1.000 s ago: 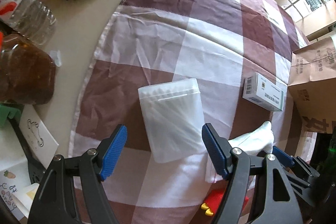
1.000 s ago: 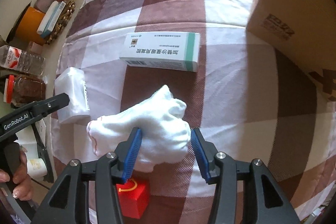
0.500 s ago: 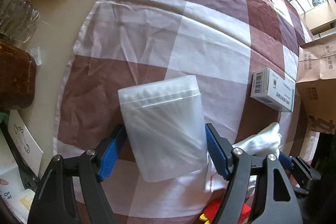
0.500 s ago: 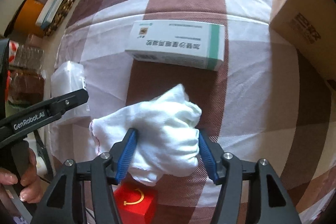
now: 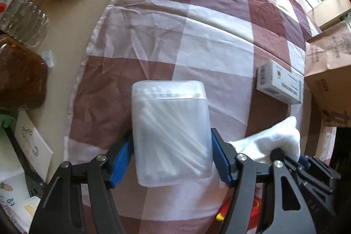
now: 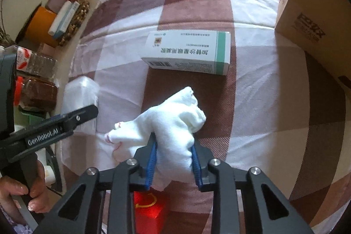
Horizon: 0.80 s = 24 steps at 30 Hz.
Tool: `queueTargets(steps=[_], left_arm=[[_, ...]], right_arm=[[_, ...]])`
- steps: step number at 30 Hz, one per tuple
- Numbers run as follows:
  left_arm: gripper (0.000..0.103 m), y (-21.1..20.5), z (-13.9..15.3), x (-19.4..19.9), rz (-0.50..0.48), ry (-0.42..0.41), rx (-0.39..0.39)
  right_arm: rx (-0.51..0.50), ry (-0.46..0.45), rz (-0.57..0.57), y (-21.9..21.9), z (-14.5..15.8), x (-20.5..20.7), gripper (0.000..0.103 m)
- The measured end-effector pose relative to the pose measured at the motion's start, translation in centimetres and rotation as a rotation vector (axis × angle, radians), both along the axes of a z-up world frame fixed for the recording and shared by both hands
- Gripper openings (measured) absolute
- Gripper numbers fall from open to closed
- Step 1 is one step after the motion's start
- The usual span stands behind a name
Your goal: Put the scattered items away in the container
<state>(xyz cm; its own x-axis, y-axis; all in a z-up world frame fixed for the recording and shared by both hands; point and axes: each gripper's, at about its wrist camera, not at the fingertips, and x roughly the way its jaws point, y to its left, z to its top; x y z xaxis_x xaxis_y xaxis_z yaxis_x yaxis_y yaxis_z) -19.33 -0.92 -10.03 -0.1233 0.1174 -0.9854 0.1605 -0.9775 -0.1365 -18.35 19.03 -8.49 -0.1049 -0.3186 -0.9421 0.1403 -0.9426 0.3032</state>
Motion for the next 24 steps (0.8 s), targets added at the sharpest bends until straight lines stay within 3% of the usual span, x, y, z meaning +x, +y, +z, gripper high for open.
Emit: queueTargets(steps=[24], left_arm=[[0.067,2.2,8.9,6.5,-0.101,0.167,-0.045]], right_arm=[[-0.031,0.176,0.009,0.6,7.9,5.3,0.028]])
